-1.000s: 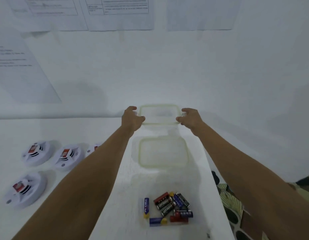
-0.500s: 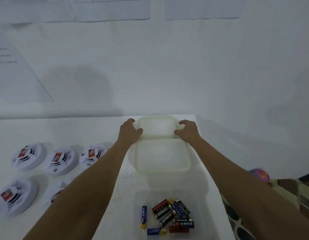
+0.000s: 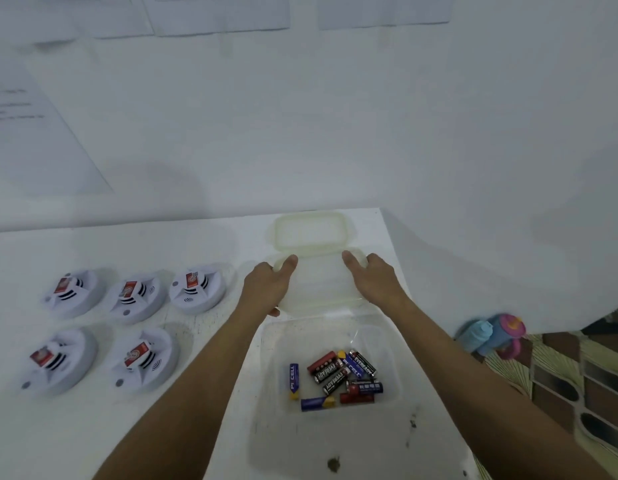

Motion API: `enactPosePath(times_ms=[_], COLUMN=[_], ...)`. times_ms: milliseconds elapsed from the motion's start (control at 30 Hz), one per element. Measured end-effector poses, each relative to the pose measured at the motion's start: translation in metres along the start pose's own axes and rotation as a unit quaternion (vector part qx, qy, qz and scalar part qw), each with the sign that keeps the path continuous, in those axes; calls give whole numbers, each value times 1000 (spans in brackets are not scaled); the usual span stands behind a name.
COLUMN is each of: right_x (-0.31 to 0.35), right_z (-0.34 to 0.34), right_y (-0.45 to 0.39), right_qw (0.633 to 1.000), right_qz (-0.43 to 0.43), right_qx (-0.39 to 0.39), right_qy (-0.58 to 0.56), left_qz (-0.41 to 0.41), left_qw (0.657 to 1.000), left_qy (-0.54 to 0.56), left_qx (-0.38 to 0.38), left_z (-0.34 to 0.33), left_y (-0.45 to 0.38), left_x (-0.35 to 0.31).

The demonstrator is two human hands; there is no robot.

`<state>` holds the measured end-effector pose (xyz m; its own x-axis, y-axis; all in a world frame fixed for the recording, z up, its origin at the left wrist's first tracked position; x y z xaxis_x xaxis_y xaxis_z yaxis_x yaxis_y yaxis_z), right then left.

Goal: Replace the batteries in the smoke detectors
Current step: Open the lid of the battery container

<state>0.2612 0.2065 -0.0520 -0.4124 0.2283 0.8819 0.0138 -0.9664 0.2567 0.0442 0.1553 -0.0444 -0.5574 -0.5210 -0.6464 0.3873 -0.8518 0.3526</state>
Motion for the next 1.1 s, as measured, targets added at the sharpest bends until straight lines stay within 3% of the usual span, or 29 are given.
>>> enactPosePath(times_ms=[233,333,433,633,767,933,1033,1100], right_x=[-6,-5,-2,26,53,58,55,52], right_z=[-3,6,8,8,-10,-22,-23,-25], right_y=[0,-2,-2,-6,-5,-4,0,4], right_qw=[997,997,999,991,969,950,946,951], right_qz=[-50,-28,-17,108,184,186,193,191], right_qx=[-2,-38,-2,-14,77,151,124,87], right_qy=[-57,-68,-39,73,149,201,230,227], left_qz=[24,-9,-21,-6,-8,-75,-96,-91], left_qw=[996,992,992,995,984,989,987,990], left_qy=[77,57,37,94,173,107,51,34], left_qx=[-24,-109,-118,-38,-45,-64,-117,-105], left_z=[-5,6,9,12,18,15,10,0], left_y=[0,-2,-3,-10,-6,7,25,32], left_x=[1,-1,-3,-4,-3,-4,-4,-4])
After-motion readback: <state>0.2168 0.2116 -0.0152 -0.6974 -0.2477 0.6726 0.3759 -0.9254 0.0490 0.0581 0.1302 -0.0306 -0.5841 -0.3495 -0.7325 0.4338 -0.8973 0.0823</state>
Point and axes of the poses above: each hand's wrist, its own y-axis away from the middle knuckle, its own z-axis out of the back of the hand, x = y × z, the point moved 6 cm from there along -y, towards the middle knuckle, and after that the axes turned 12 degrees about -y, right-handed, at the moved point
